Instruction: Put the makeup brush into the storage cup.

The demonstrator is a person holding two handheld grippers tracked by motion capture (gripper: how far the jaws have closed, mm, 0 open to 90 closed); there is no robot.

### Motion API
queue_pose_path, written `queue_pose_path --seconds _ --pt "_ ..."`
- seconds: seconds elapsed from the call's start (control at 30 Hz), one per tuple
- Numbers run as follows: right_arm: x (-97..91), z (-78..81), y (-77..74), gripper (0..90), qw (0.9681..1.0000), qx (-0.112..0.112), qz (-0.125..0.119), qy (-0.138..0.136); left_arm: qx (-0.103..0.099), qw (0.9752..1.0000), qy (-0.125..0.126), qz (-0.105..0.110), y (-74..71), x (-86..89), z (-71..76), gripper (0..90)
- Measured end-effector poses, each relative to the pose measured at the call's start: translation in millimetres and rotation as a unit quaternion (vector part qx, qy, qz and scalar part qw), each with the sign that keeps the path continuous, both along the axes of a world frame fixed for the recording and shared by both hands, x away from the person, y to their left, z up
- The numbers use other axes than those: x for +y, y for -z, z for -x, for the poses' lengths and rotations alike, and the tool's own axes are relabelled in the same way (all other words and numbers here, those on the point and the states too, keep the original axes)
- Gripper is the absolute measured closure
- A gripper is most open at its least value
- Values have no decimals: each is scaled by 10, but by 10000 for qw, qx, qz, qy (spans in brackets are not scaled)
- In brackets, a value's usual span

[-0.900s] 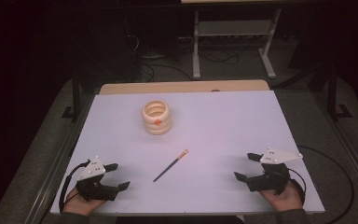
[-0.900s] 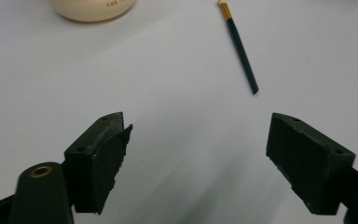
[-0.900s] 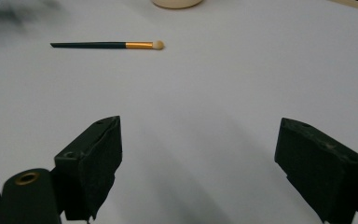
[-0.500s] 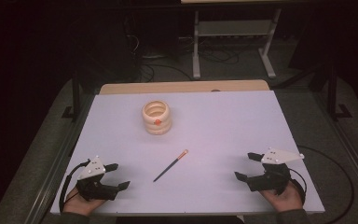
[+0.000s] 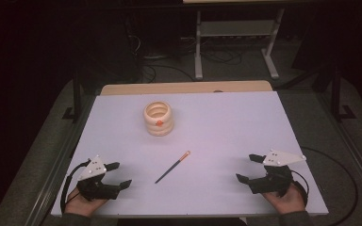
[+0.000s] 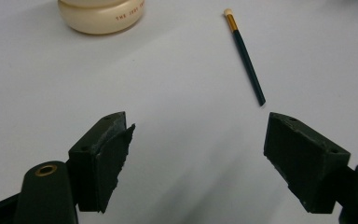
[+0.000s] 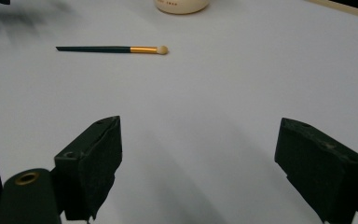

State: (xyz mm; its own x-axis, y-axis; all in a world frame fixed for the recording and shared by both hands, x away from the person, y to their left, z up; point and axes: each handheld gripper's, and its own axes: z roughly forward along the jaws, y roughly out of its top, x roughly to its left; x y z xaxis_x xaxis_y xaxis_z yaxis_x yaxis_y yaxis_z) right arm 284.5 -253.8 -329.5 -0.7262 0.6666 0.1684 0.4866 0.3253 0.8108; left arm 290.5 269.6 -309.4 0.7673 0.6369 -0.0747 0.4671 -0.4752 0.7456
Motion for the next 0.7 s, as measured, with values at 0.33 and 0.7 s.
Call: queue_pose_path --seconds 0.33,0.7 --pt "18 9 -9 139 9999 -67 -119 -7 -112 9999 -50 107 -14 -26 -17 212" --pt "28 8 -9 139 9998 -50 -158 -58 -142 9997 21 201 -42 -85 -25 225"
